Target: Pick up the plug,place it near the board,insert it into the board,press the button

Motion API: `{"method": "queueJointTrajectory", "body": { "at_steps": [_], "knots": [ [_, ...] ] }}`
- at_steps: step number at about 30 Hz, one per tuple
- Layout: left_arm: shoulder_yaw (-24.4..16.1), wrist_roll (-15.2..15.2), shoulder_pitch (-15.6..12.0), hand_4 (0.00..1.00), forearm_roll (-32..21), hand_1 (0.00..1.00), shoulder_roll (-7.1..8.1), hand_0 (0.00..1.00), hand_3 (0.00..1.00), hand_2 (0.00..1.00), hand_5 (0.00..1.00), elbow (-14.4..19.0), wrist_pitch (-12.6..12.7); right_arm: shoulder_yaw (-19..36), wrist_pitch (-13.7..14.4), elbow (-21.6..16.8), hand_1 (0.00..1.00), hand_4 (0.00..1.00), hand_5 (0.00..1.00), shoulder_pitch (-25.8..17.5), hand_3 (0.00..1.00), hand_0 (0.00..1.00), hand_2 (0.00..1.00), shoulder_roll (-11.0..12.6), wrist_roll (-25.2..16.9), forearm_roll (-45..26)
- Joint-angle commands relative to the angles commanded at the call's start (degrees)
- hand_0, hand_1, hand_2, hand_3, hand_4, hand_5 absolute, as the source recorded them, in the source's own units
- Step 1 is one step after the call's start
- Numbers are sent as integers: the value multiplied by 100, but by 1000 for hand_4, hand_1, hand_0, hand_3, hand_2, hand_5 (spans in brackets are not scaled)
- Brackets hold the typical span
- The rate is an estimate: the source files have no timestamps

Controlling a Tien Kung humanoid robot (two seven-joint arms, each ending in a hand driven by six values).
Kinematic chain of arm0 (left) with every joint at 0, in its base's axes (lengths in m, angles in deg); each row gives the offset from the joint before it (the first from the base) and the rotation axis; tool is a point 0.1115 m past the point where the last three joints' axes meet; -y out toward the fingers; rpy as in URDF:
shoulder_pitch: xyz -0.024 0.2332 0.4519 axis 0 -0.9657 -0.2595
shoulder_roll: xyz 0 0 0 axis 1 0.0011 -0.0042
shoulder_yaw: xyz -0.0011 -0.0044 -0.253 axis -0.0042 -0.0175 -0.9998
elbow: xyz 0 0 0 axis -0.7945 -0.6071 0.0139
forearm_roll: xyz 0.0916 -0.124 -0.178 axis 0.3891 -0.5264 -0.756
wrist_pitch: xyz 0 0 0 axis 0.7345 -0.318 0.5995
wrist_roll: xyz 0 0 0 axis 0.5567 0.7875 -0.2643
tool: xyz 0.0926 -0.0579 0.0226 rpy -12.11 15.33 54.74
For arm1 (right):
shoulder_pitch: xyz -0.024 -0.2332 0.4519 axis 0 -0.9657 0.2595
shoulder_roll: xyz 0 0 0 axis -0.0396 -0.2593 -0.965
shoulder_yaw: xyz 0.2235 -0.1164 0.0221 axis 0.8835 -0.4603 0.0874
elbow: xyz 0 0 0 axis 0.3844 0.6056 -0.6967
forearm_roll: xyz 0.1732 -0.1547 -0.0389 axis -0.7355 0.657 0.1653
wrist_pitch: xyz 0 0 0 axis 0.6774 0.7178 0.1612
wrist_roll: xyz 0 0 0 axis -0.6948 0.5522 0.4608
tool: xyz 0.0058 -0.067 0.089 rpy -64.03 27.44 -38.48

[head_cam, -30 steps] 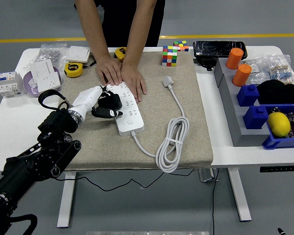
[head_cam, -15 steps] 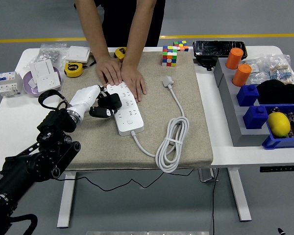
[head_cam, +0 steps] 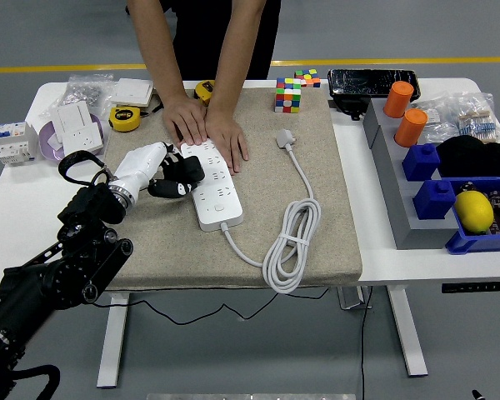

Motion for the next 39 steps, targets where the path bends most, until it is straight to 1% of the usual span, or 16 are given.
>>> {"method": "queueJointTrajectory", "body": {
  "at_steps": [4, 7, 12, 14, 20, 22, 25, 28, 34, 39],
  "knots": [
    [-34, 13, -35, 447, 18, 550, 56, 650, 389, 428, 135, 129, -56, -4, 1, 0, 840, 998, 998, 0, 798, 957, 784, -6, -1, -11],
    [-93, 13, -108, 447, -11, 550, 111, 650, 389, 428, 135, 304, -73, 4, 3, 0, 840, 998, 998, -6, 798, 957, 784, -12, 0, -11],
    [-314, -7, -273, 444, -79, 552, 165, 651, 387, 428, 129, 583, -49, 24, 5, 0, 840, 998, 998, -30, 797, 958, 784, -20, 2, 0],
    [-380, -13, -306, 442, -84, 553, 176, 655, 385, 429, 124, 635, -39, 23, 5, 0, 840, 998, 998, -36, 797, 957, 784, -21, 3, 1],
    [-469, -32, -323, 445, -133, 555, 194, 655, 385, 430, 120, 663, -24, 11, 8, 0, 840, 998, 998, -21, 798, 957, 784, -18, -3, -17],
    [-574, -67, -368, 445, -286, 555, 163, 655, 385, 430, 120, 666, 11, 11, 7, 0, 840, 998, 998, -17, 798, 957, 784, -21, -3, -17],
    [-745, -158, -459, 445, -654, 555, 105, 655, 385, 430, 120, 644, 108, 25, 10, 0, 840, 998, 998, -14, 798, 957, 784, -28, -2, -16],
    [-849, -227, -540, 457, -898, 556, 83, 655, 389, 431, 127, 643, 166, 46, 9, 0, 840, 998, 998, -21, 797, 958, 784, -30, 4, -2],
    [-951, -241, -627, 466, -982, 562, 97, 655, 392, 435, 131, 614, 143, 47, 12, 0, 840, 998, 998, -20, 798, 958, 784, -24, 0, -15],
    [-1020, -226, -688, 471, -935, 569, 143, 664, 397, 440, 135, 441, 102, 29, 10, 0, 840, 998, 998, -17, 797, 959, 784, -36, -13, -41]
  ]
}}
